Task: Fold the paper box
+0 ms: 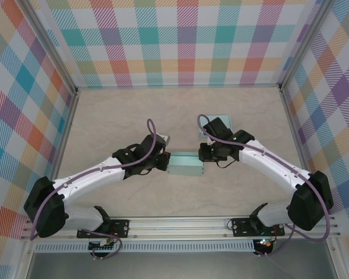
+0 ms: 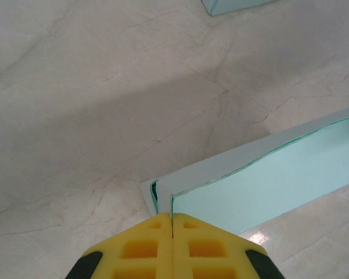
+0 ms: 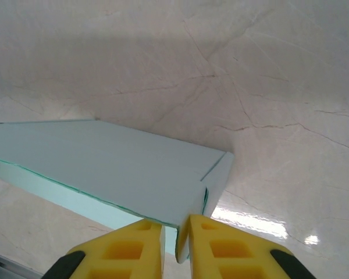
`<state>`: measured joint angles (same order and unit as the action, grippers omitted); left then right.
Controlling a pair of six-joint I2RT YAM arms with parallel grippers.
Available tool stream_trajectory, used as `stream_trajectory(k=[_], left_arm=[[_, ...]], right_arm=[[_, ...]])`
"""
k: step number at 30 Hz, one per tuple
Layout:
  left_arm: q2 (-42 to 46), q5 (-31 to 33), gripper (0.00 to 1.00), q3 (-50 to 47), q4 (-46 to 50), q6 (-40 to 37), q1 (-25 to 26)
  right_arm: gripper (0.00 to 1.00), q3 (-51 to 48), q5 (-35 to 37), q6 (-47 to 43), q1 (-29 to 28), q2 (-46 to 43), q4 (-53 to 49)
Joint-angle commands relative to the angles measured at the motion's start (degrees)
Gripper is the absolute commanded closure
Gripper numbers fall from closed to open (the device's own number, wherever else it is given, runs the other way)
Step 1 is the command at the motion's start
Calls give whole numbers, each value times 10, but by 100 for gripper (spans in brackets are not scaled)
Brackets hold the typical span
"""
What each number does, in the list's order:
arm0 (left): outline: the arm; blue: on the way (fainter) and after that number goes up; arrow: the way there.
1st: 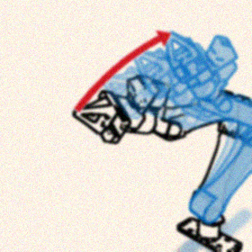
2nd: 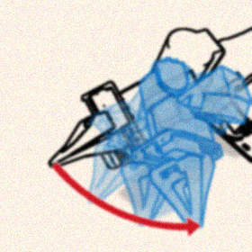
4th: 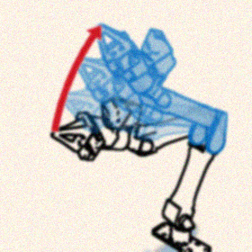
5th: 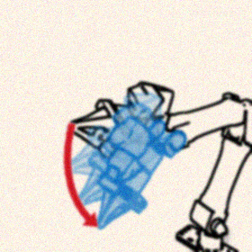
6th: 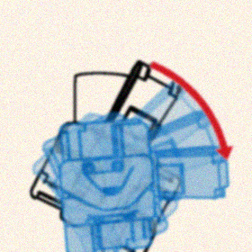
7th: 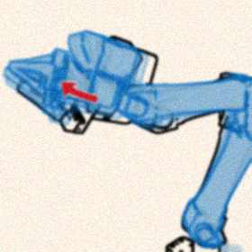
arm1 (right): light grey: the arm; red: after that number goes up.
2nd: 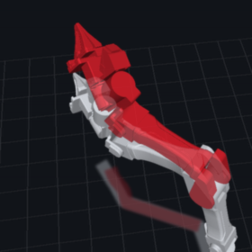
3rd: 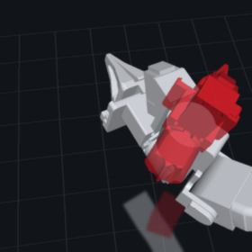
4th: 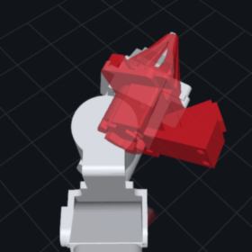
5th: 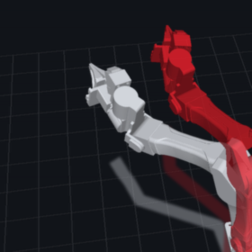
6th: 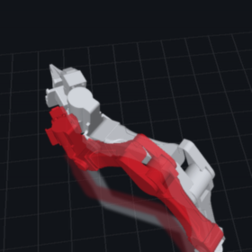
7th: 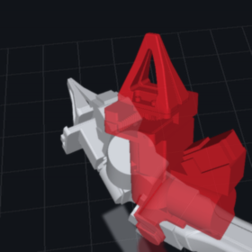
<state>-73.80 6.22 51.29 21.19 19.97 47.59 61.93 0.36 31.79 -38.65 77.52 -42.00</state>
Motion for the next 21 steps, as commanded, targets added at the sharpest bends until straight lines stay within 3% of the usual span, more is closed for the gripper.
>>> stream_trajectory(k=[1,8,21], left_arm=[[13,-18,100,-19,-74,35,17],[15,-13,100,-24,-80,42,20],[10,-14,100,-24,-89,48,25]], right_arm=[[82,-7,-45,35,-5,-14,63],[87,-18,-27,38,-5,-9,60],[87,-41,-41,54,-4,-36,112]])
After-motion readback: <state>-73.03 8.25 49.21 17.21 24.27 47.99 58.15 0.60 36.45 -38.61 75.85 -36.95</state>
